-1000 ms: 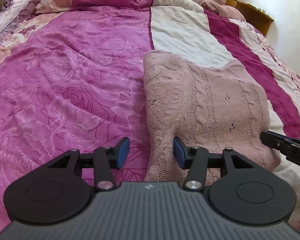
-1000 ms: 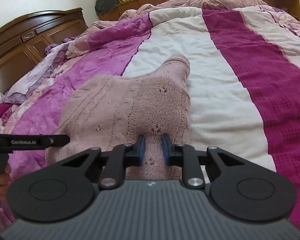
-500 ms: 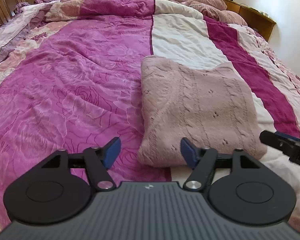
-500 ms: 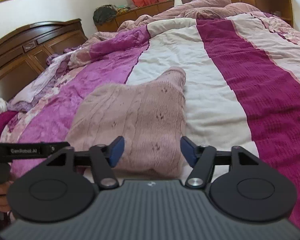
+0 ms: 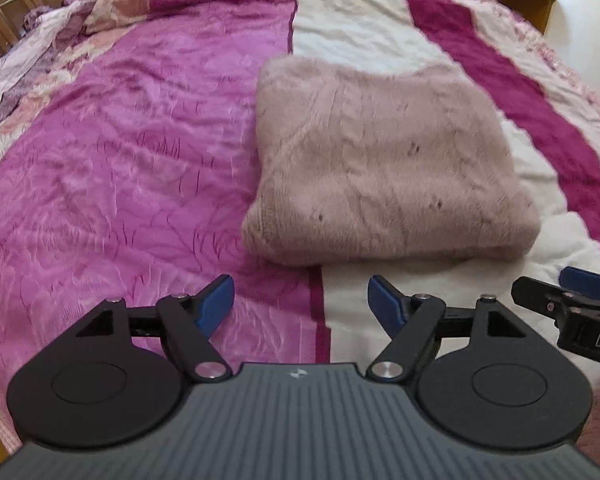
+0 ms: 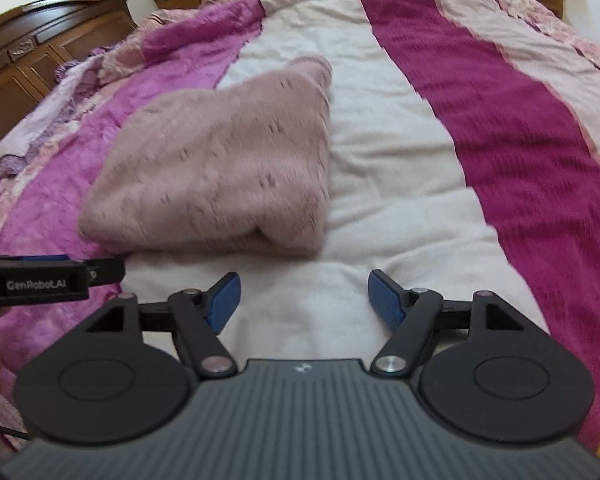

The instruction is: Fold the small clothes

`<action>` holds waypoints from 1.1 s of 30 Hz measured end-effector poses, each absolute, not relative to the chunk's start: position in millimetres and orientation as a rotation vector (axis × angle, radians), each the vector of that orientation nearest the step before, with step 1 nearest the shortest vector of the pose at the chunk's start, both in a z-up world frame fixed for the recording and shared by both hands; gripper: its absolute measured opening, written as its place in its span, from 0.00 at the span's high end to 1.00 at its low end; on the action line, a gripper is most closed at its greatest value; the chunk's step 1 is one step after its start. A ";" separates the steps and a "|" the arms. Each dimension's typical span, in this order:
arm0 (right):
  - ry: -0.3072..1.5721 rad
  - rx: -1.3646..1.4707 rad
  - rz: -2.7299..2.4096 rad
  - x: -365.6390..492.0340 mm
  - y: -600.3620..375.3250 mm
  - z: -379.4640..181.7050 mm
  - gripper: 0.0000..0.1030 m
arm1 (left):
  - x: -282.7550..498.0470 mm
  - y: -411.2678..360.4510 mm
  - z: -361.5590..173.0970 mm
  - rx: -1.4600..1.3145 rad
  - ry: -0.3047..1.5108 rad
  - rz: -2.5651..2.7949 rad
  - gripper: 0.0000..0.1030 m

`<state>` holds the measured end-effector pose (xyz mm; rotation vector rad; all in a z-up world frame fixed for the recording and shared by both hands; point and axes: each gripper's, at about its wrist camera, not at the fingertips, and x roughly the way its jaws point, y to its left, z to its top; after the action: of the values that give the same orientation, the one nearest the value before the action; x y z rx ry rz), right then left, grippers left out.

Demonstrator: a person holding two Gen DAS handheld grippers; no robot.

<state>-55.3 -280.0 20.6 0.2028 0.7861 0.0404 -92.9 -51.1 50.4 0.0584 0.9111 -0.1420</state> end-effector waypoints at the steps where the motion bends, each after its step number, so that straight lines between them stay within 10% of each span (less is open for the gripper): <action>1: 0.787 0.197 0.037 -55.5 -279.2 19.0 0.30 | -91.8 -51.0 48.0 0.057 0.923 -0.133 0.23; 33: 0.797 0.146 0.046 -52.1 -271.1 10.3 0.19 | -85.7 -48.1 30.1 0.060 0.979 -0.077 0.23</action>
<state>-52.1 -271.1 10.3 0.1462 0.7971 0.0460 -85.7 -48.1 30.1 0.0603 0.9788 -0.0767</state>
